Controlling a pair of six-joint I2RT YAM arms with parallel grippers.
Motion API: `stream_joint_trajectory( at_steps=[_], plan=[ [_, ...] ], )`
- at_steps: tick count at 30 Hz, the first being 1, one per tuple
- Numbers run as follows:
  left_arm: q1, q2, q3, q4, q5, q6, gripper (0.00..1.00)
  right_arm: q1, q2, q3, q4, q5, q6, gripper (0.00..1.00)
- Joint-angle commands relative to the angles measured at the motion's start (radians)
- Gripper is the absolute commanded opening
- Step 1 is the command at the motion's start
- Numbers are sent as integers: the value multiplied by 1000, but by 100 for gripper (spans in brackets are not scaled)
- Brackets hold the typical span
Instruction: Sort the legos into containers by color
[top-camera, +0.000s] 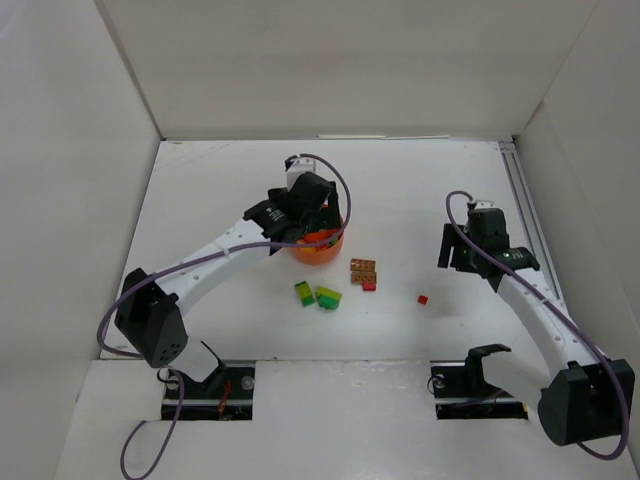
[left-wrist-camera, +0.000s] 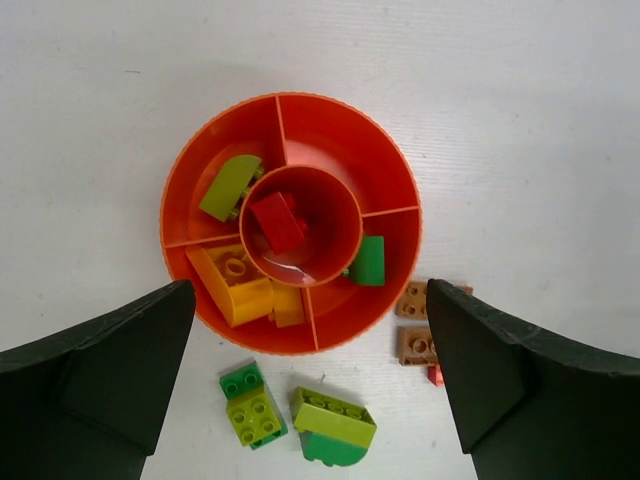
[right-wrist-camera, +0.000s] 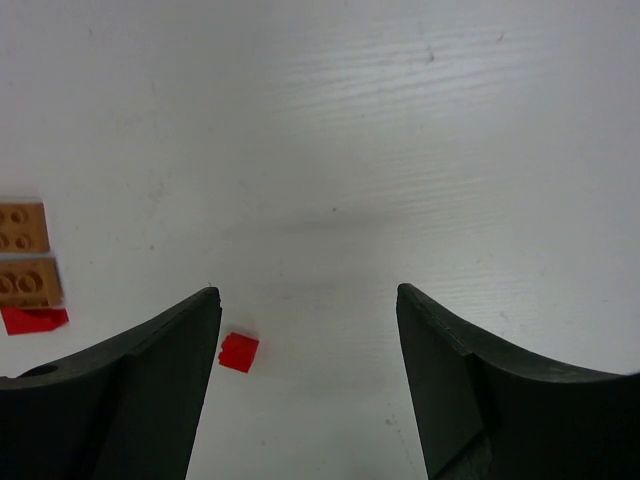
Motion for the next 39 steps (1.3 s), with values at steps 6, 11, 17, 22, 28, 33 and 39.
stream_joint_trajectory(
  at_steps=[6, 11, 17, 22, 28, 33, 39],
  plan=[
    [-30, -102, -63, 40, 54, 19, 100, 94, 100, -114, 67, -107, 77, 77],
    [-30, -111, -82, 40, 64, 9, 100, 245, 161, -103, 88, -98, 106, 77],
    [-30, -121, -91, 40, 64, -11, 100, 373, 229, -94, -57, 118, 296, 76],
    [-30, -133, -91, 31, 64, -11, 100, 373, 238, -94, -66, 140, 355, 67],
    [-30, -176, -100, 22, 55, -20, 100, 362, 269, -103, -37, 117, 345, 53],
    [-30, -200, -100, -3, 35, -20, 100, 362, 289, -85, -47, 117, 345, 53],
    [-30, -233, -111, -23, 13, -38, 100, 362, 318, -75, -35, 108, 345, 32]
  ],
)
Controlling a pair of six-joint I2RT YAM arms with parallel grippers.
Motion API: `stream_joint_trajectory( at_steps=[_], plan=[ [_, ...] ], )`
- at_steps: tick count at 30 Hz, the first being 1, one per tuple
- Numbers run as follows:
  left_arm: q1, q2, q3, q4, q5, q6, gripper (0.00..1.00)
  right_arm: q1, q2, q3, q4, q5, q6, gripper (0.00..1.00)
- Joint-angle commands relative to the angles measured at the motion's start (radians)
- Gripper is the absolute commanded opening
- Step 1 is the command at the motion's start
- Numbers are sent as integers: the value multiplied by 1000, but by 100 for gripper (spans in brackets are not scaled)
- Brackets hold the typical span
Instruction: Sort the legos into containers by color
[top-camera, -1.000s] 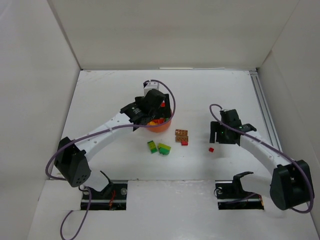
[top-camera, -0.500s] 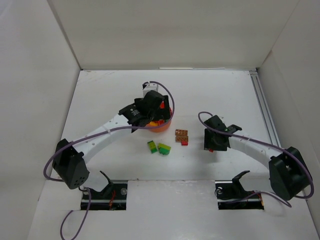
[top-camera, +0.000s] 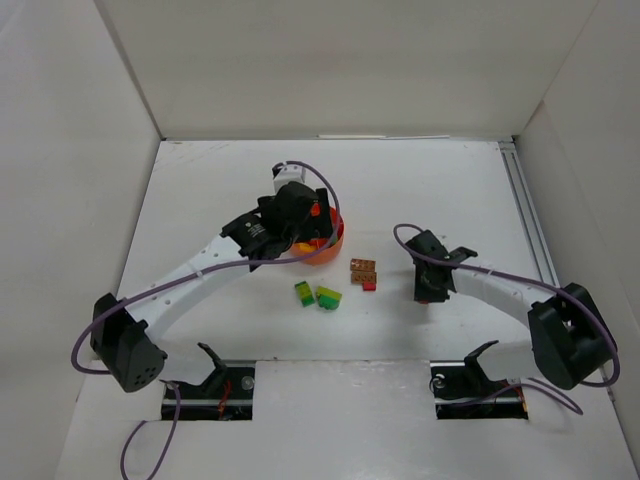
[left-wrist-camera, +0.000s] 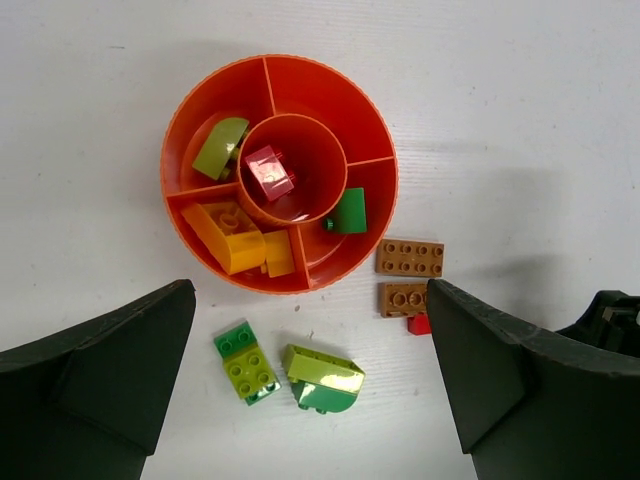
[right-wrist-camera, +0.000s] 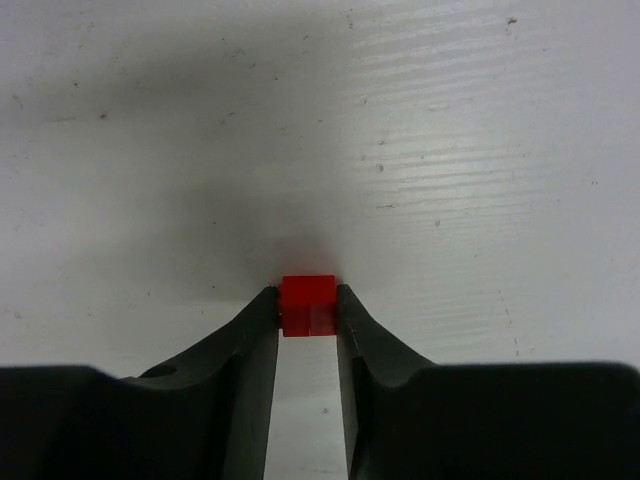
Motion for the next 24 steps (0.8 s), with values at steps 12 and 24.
stream_joint_trajectory(
  at_steps=[12, 24],
  plan=[
    [78, -157, -135, 9, 68, -84, 100, 146, -55, 231, 179, -15, -201, 19],
    [104, -352, -278, -32, 55, -179, 100, 266, 339, 797, 351, -50, -358, 19]
  ],
)
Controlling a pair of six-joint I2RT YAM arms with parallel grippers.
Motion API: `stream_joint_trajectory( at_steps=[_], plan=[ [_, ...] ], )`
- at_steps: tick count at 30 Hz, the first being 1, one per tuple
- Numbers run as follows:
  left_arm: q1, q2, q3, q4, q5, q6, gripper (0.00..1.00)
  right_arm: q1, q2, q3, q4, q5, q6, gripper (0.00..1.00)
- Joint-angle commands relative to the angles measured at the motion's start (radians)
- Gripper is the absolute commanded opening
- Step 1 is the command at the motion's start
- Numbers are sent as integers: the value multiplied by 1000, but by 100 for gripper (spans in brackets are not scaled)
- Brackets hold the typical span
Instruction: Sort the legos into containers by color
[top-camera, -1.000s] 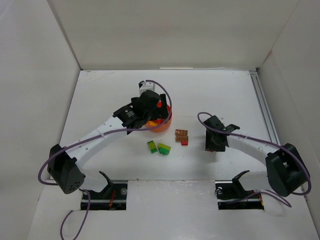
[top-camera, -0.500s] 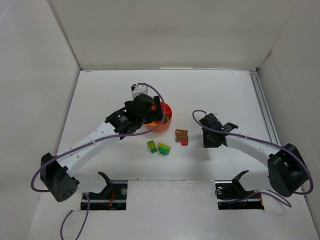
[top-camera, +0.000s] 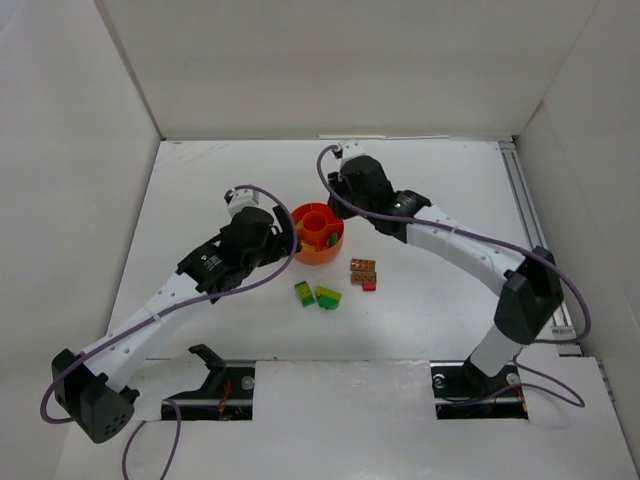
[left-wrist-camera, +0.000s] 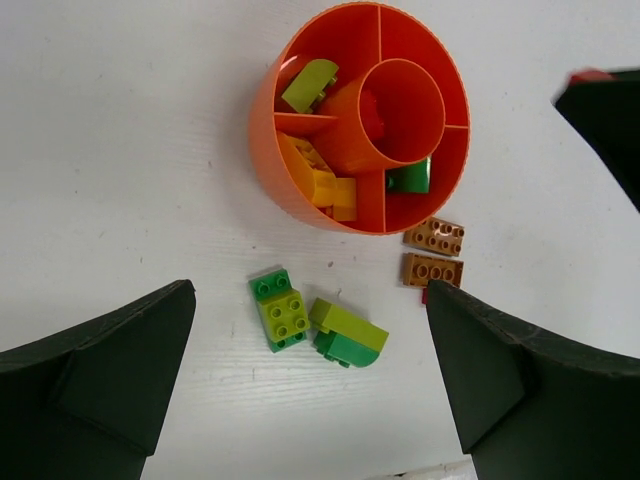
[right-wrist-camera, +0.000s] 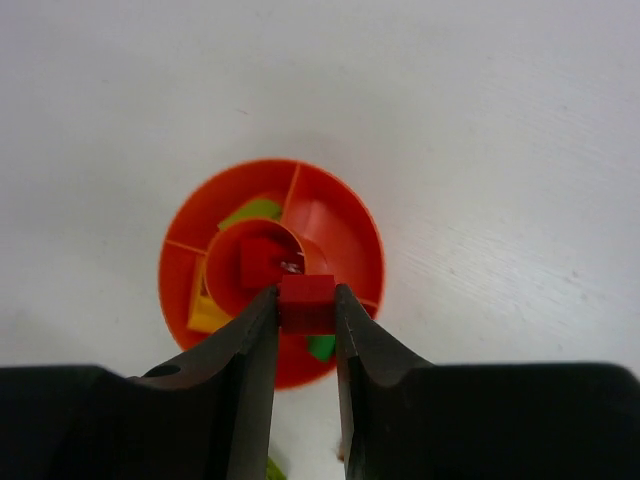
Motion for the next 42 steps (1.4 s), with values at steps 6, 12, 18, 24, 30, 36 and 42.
stream_joint_trajectory(
  at_steps=[6, 12, 18, 24, 30, 36, 42],
  plan=[
    [8, -50, -24, -25, -2, -47, 100, 43, 215, 205, 57, -67, -45, 20],
    [8, -50, -33, -15, -2, -27, 100, 64, 243, 231, 47, -67, -31, 29],
    [8, -50, -33, -4, 17, -6, 100, 64, 243, 220, 38, -67, -20, 62],
    [8, -50, -15, 18, 35, 46, 100, 64, 210, 220, 26, -4, 0, 65],
    [8, -30, -6, 77, 127, 114, 100, 52, 145, 212, -55, 76, 33, 66],
    [-142, 103, 45, 133, 113, 149, 100, -182, -96, -60, -86, 73, 131, 67],
    [-312, 360, 151, 222, 161, 215, 89, -401, -326, -283, -166, 117, 144, 68]
  ],
)
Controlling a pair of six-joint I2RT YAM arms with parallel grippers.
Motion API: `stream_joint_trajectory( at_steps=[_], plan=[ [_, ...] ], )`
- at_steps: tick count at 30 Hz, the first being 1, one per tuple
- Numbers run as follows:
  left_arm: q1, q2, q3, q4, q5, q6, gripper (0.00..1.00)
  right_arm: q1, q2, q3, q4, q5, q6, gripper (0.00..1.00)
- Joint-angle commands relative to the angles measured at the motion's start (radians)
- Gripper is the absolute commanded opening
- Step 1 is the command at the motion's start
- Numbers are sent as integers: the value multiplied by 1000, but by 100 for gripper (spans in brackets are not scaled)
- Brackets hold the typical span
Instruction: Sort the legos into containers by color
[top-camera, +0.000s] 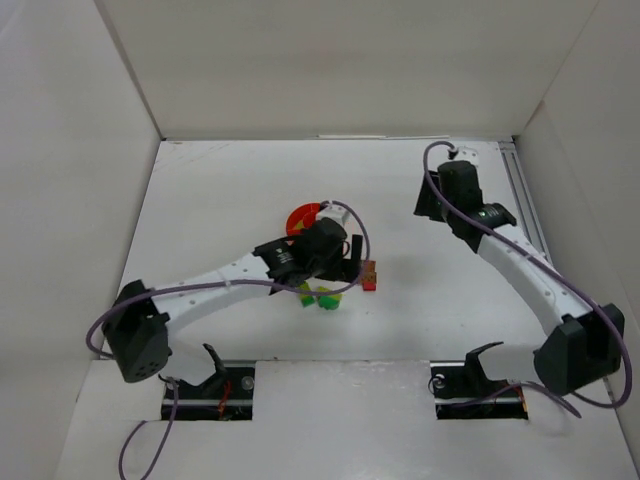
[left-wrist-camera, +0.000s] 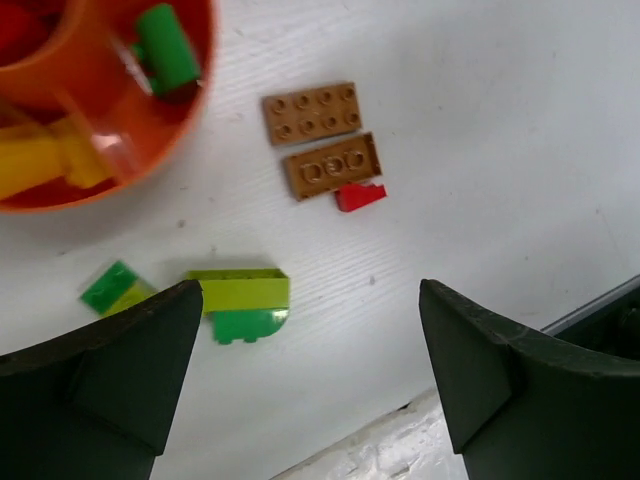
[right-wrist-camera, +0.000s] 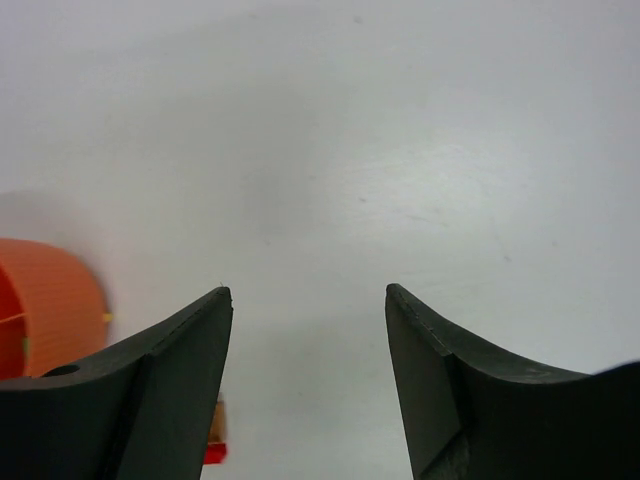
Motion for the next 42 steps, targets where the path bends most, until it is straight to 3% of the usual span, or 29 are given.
stream_joint_trajectory(
  at_steps=[1, 6, 16, 25, 28, 36, 42],
  plan=[
    [-65, 99, 97, 58, 28, 57, 86, -54, -131, -71, -71, 28, 16, 68],
    [-154, 301, 203, 40, 9, 81, 81, -146, -238, -146, -91, 19, -19, 69],
    [-164, 498, 276, 20, -48, -89, 64, -237, -271, -180, -100, -32, -94, 69],
    [-182, 593, 318, 0, -139, -181, 60, -269, -281, -189, -110, -62, -148, 71],
    [-182, 618, 345, -32, -160, -204, 53, -280, -292, -189, -110, -62, -159, 72],
    [-182, 648, 376, -61, -209, -204, 53, -289, -283, -189, -100, -90, -159, 72],
    [-191, 659, 376, -71, -209, -194, 45, -289, -292, -189, -100, -81, -159, 73]
  ],
)
